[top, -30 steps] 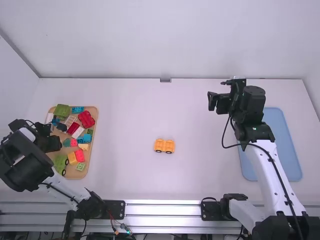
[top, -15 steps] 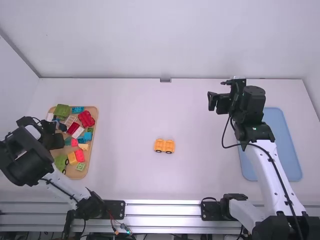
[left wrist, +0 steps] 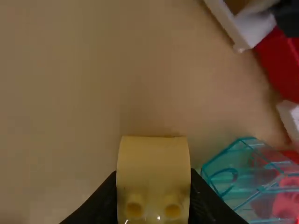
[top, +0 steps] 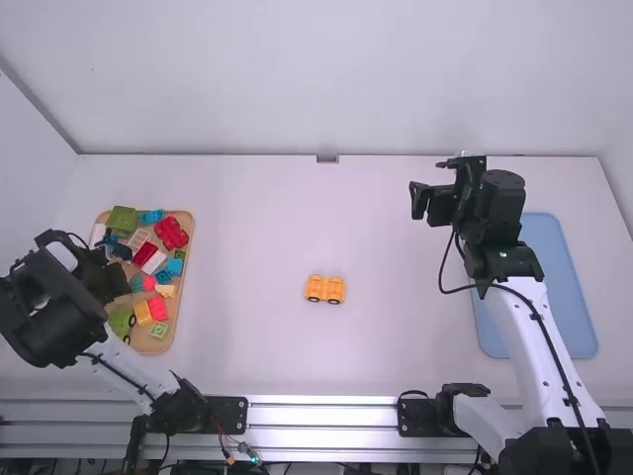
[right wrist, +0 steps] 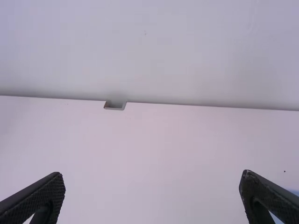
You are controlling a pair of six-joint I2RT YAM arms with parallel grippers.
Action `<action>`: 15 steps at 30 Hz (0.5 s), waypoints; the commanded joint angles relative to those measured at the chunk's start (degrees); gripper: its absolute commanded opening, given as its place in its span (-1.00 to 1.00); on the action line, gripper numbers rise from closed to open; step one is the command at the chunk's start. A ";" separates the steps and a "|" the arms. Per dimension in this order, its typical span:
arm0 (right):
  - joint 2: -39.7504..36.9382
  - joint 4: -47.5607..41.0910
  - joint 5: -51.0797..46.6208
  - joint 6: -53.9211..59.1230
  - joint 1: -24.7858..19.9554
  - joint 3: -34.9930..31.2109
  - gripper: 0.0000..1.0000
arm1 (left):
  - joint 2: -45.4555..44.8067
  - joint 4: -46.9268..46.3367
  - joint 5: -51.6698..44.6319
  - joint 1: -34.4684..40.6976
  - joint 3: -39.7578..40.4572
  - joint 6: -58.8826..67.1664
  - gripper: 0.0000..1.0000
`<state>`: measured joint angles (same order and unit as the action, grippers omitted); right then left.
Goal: Assemble lego blocks to make yellow taxi
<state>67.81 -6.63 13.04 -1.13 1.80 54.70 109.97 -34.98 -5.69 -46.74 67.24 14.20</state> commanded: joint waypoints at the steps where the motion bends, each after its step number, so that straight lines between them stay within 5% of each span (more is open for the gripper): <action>1: 0.35 0.13 1.05 -0.13 0.13 2.23 0.97 | -0.42 -2.60 -0.33 2.62 3.34 -10.21 -0.96; 10: 0.35 -0.02 1.09 -0.15 0.11 2.23 0.97 | -9.99 -2.25 13.00 17.16 1.31 -23.63 -0.96; 15: 0.35 -0.22 1.07 -0.15 0.11 2.23 0.97 | -15.61 -2.25 9.27 27.12 -0.31 -31.43 -0.96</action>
<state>67.81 -6.76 13.85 -1.13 1.83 54.70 97.23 -36.88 4.49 -23.00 68.10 -9.96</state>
